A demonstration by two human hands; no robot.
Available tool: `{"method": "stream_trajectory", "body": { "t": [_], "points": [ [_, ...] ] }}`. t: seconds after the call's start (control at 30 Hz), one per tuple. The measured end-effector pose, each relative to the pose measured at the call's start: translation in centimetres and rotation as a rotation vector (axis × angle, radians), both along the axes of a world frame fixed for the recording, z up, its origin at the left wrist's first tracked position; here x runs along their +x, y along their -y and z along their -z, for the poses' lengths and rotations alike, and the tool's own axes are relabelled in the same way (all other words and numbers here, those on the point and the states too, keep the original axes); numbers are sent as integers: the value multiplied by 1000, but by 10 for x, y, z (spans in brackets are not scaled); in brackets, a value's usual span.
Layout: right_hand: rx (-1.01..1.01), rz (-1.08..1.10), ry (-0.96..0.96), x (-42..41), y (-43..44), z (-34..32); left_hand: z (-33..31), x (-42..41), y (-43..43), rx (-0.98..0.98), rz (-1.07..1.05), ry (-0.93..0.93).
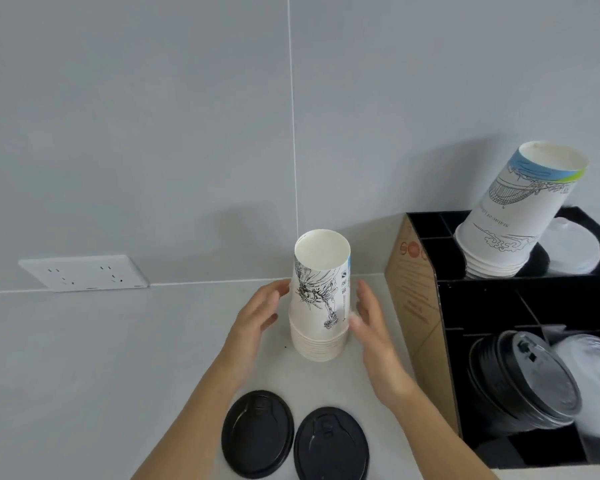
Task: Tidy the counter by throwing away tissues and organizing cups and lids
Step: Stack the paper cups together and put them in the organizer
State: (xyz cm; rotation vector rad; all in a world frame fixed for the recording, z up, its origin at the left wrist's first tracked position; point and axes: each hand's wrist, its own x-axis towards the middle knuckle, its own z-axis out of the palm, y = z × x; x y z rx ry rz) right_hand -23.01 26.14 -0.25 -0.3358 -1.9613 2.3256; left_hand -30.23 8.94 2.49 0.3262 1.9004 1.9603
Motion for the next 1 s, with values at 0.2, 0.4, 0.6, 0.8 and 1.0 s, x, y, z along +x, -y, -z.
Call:
{"method": "stream_trajectory", "body": {
  "t": [0.2,0.4,0.6,0.8,1.0],
  "points": [
    [-181,424,71,-18,14,0,11,7,-44,98,-421,350],
    [-242,453,123,-31,37,3,12,15,-71,223,-453,409],
    [-294,452,177,-30,47,-8,-1,19,-67,242,-467,413],
    [-214,409,93,-21,53,-56,-41,30,-62,285,-517,323],
    [-163,436,-24,-10,38,-126,-112,44,-78,390,-508,235]
  ]
}}
